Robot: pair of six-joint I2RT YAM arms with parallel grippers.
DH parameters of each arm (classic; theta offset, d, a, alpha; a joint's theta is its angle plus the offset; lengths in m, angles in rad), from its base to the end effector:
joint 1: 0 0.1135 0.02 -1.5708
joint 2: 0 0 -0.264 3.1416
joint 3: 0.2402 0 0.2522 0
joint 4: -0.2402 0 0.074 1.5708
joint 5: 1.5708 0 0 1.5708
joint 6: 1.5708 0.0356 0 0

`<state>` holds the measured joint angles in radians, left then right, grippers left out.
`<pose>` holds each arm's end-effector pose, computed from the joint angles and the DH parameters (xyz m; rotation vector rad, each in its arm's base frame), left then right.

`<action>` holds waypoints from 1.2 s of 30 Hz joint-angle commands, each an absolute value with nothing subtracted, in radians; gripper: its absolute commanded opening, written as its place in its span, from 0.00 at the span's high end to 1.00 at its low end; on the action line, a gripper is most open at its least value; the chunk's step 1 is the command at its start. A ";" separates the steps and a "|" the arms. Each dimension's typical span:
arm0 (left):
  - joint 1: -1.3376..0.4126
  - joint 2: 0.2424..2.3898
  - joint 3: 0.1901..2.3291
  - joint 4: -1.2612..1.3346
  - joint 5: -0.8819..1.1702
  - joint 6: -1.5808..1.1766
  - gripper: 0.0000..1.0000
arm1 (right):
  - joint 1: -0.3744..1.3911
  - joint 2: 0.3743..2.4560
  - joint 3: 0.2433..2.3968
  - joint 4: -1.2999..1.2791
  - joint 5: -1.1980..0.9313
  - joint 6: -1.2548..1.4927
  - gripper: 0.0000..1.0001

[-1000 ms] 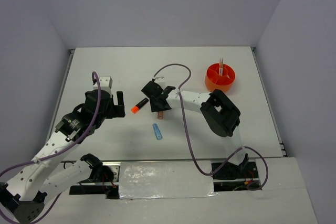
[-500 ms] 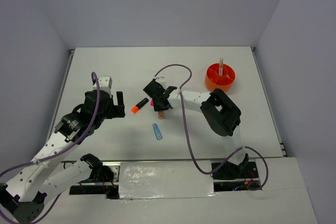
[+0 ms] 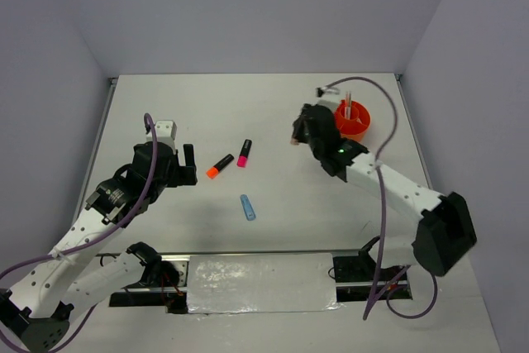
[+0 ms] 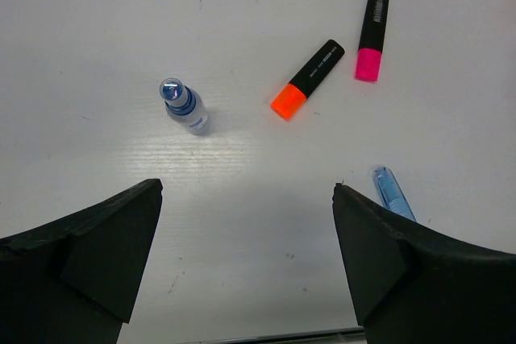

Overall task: Sort the stationery into containers
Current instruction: Pick up the stationery from the center of the board, then place the stationery in the storage box.

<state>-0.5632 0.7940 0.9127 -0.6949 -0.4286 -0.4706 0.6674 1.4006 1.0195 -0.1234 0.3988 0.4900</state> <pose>0.1434 -0.0731 0.3324 -0.1491 2.0882 -0.1643 0.2587 0.1863 0.2866 0.0614 2.0458 0.3121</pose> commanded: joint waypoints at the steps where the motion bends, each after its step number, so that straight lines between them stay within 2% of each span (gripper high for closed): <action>1: -0.560 0.779 0.925 -0.670 -0.423 -0.460 0.01 | 0.533 1.272 0.904 -0.017 0.615 0.630 1.00; 4: -0.560 0.779 0.923 -0.669 -0.419 -0.459 0.01 | 0.428 1.131 0.801 0.083 0.696 0.705 1.00; 7: -0.560 0.785 0.925 -0.669 -0.417 -0.457 0.01 | 0.362 1.092 0.756 0.159 0.735 0.724 1.00; 13: -0.560 0.779 0.923 -0.669 -0.416 -0.457 0.01 | 0.197 1.158 0.804 0.173 0.666 0.761 1.00; 17: -0.560 0.779 0.923 -0.666 -0.413 -0.454 0.01 | 0.121 1.177 0.737 0.256 0.611 0.811 1.00; 23: -0.560 0.787 0.922 -0.661 -0.400 -0.451 0.01 | 0.089 1.241 0.670 0.432 0.538 0.848 1.00; 36: -0.560 0.799 0.920 -0.657 -0.380 -0.442 0.01 | 0.074 1.394 0.701 0.474 0.535 0.925 1.00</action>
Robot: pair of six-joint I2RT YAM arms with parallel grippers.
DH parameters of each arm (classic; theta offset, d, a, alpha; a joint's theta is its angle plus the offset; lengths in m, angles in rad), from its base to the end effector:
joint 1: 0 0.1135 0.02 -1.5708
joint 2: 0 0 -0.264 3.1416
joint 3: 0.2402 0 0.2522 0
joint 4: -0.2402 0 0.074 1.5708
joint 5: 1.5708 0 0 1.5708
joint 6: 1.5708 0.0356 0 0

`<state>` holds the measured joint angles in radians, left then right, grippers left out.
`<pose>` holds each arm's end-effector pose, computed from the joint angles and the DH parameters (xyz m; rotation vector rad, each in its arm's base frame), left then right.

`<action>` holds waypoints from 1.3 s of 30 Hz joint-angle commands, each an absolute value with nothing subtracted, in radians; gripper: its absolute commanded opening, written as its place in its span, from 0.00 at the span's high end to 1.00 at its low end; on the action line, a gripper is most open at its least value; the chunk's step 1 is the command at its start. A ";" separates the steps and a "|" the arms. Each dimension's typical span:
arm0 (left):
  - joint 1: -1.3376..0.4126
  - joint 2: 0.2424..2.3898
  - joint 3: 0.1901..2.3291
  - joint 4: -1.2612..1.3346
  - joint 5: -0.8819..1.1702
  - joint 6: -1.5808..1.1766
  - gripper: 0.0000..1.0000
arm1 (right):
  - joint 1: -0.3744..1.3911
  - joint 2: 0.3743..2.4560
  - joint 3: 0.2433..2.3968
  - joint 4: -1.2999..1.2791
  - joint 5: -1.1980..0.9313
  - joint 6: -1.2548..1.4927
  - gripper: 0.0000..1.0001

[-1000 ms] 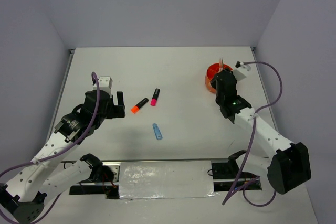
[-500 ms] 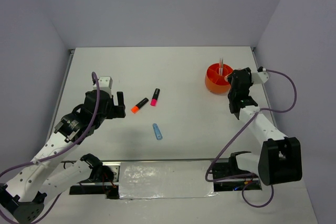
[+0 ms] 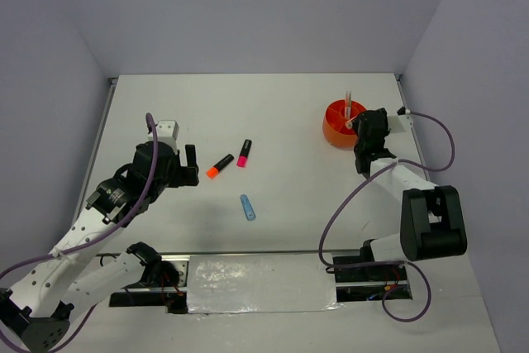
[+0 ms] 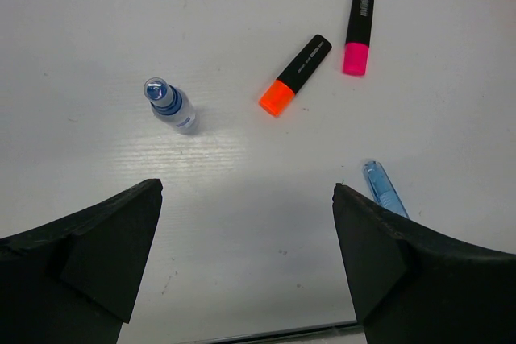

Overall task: Sort the stationery into containers
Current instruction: Place the stationery in the storage box.

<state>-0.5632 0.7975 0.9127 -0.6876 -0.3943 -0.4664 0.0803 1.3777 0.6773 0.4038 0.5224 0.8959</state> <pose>0.1442 -0.0749 0.3323 -0.1261 2.0968 -0.1976 0.2960 0.0060 0.2299 1.0388 1.5083 0.1993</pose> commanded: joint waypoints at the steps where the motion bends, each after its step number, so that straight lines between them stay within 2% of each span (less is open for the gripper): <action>1: -0.560 0.799 0.920 -0.655 -0.380 -0.442 0.01 | 0.074 1.400 0.704 0.466 0.537 0.930 1.00; 11: -0.558 0.798 0.920 -0.652 -0.368 -0.436 0.01 | 0.066 1.448 0.703 0.471 0.571 0.936 0.99; 19: -0.560 0.793 0.920 -0.649 -0.364 -0.434 0.01 | 0.064 1.476 0.696 0.482 0.560 0.927 0.81; 24: -0.560 0.795 0.919 -0.649 -0.362 -0.434 0.01 | 0.061 1.479 0.696 0.495 0.546 0.916 0.66; 26: -0.558 0.796 0.920 -0.649 -0.362 -0.434 0.01 | 0.061 1.480 0.707 0.476 0.543 0.913 0.64; 31: -0.560 0.795 0.919 -0.646 -0.360 -0.433 0.01 | 0.058 1.459 0.695 0.483 0.532 0.907 0.40; 39: -0.560 0.795 0.919 -0.646 -0.357 -0.433 0.01 | 0.057 1.391 0.709 0.473 0.493 0.851 0.28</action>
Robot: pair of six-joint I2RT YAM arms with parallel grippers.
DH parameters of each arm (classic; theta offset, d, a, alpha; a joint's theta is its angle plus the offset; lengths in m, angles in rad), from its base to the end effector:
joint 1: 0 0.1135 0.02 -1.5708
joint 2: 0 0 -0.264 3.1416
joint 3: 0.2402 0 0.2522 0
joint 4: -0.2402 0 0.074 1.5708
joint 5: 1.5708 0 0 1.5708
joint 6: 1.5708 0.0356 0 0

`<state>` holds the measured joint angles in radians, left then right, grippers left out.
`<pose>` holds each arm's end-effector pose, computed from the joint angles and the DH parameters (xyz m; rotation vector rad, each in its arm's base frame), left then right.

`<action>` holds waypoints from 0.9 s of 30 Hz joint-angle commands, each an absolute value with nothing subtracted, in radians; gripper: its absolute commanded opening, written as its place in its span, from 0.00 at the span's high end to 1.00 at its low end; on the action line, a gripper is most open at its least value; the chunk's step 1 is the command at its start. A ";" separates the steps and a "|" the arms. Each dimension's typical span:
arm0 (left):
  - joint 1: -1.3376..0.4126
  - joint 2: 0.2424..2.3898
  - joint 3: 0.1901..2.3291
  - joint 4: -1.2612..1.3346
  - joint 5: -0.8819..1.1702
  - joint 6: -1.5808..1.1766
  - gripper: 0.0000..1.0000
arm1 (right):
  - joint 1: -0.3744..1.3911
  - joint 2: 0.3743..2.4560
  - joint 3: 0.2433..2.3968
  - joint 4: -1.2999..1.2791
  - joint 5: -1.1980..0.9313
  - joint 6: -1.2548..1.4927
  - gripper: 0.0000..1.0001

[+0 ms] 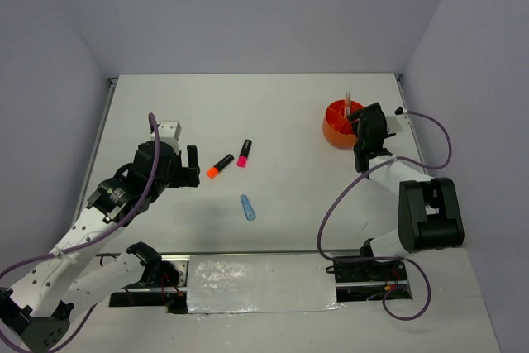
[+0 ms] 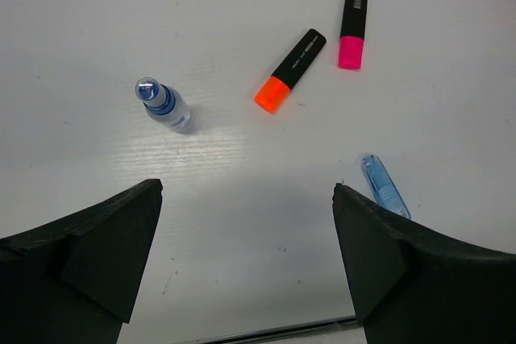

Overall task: Sort the stationery into containers
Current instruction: Place the stationery in the storage box, then pick up the stationery from the center of the board.

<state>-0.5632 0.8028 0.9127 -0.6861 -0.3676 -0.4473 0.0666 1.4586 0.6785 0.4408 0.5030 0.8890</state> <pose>0.1450 -0.0764 0.3315 -0.0899 2.1093 -0.2102 0.3064 0.0032 0.2112 1.0423 1.5532 0.1788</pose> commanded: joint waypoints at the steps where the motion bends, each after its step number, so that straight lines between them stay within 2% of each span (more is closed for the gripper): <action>1: -0.560 0.793 0.919 -0.647 -0.359 -0.433 0.01 | 0.058 1.382 0.716 0.469 0.483 0.838 0.26; 5: -0.560 0.795 0.922 -0.655 -0.388 -0.445 0.01 | 0.096 1.290 0.756 0.356 0.400 0.738 0.22; 7: -0.560 0.802 0.928 -0.663 -0.411 -0.459 0.01 | 0.142 1.250 0.788 0.287 0.414 0.700 0.16; 11: -0.558 0.828 0.946 -0.709 -0.515 -0.514 0.01 | 0.340 1.193 0.865 0.050 0.449 0.528 0.08; 12: -0.558 0.837 0.957 -0.738 -0.546 -0.528 0.01 | 0.375 1.203 0.920 -0.004 0.463 0.514 0.00; 19: -0.523 0.825 0.985 -0.822 -0.722 -0.635 0.01 | 0.647 1.360 1.094 -0.363 0.376 0.468 0.00; 27: -0.517 0.743 0.965 -0.785 -0.690 -0.601 0.01 | 0.909 1.747 1.371 -0.595 0.272 0.456 0.04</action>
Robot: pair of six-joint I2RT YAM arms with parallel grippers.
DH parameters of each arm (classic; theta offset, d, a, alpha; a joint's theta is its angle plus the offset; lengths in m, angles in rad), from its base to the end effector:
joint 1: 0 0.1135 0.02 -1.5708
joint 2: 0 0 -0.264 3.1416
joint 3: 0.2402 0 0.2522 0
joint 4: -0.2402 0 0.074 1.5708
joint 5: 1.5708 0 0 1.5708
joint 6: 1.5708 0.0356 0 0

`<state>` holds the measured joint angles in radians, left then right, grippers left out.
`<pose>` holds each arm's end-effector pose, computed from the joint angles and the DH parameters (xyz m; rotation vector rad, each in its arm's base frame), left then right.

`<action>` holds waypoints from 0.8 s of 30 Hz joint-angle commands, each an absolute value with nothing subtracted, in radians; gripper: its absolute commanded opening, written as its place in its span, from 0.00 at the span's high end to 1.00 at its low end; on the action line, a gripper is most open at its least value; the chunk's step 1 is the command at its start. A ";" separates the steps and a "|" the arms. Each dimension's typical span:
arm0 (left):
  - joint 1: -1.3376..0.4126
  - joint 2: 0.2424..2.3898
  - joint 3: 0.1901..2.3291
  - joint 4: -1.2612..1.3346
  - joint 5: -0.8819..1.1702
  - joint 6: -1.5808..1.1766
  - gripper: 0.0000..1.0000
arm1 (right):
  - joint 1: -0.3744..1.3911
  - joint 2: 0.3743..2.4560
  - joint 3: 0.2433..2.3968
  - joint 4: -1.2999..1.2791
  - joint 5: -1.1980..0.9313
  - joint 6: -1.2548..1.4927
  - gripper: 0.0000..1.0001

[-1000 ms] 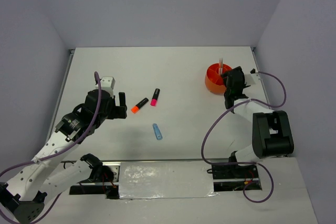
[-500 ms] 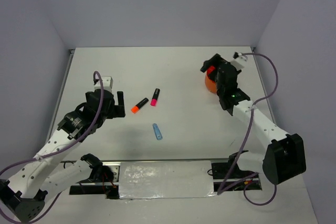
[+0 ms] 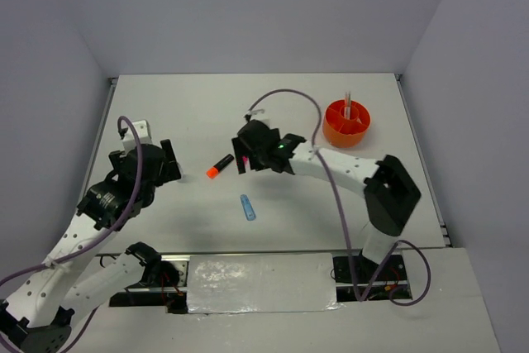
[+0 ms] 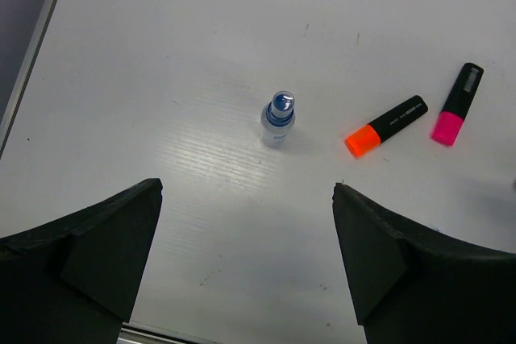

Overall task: Sort the stationery into containers
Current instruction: Pick up the stationery from the center of the board.

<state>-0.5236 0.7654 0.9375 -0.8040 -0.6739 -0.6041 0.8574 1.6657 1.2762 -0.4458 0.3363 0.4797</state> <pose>0.1348 -0.0522 0.3373 -0.4398 2.0032 0.0504 0.2488 0.2695 0.2590 -0.2908 2.3419 0.2487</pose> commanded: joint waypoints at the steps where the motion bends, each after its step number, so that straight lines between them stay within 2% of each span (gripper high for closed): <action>1: -0.517 0.738 0.960 -0.779 -0.683 -0.591 0.01 | 0.925 1.781 1.391 -0.600 0.262 0.456 0.04; 4: -0.518 0.729 0.953 -0.759 -0.647 -0.572 0.01 | 0.986 1.914 1.469 -0.623 0.229 0.449 0.08; 10: -0.518 0.747 0.954 -0.752 -0.623 -0.560 0.01 | 1.043 2.016 1.560 -0.663 0.216 0.462 0.11; 24: -0.518 0.755 0.948 -0.735 -0.589 -0.540 0.01 | 1.075 2.009 1.427 -0.615 0.175 0.489 0.28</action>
<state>-0.5220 0.7567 0.9375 -0.7769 -0.5964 -0.5652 1.0580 2.0201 1.4410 -0.6228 0.1829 0.4774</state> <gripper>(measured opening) 0.993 0.729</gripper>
